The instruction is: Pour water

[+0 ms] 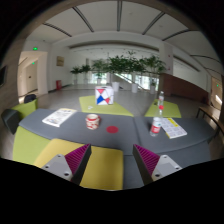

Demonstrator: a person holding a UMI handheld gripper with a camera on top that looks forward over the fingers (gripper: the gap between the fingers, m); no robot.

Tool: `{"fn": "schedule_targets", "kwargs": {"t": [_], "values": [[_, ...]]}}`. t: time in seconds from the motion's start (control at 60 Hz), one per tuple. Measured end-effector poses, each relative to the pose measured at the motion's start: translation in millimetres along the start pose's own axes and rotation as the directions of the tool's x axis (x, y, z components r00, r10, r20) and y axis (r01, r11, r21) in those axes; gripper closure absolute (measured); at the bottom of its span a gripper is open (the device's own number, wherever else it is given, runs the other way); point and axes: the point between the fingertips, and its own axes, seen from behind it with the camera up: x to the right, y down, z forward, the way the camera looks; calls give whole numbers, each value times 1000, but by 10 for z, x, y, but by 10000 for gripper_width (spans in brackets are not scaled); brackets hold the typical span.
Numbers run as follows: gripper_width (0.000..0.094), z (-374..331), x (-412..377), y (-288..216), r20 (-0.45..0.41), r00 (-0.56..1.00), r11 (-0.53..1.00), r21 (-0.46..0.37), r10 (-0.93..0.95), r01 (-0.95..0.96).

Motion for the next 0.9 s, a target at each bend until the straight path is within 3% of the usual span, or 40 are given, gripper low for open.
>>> {"fn": "schedule_targets", "kwargs": {"t": [0.117,0.25,0.55,0.7,0.817,0.867,0.9], "values": [[76,600,1320,76,-95,996,1000,-5,2,-2],[71,1350,2224,121,-177,984,999,34,15,-9],[86,3042,3288,-119,-239,971,992,125,8,23],[94,3702,3604,-186,-287,958,991,125,-4,41],[197,4073,3750,-153,-283,958,993,114,52,-20],[380,4127,3723,-150,-267,960,992,119,78,-48],[396,4130,3718,-168,-266,960,989,135,90,-55]]}}
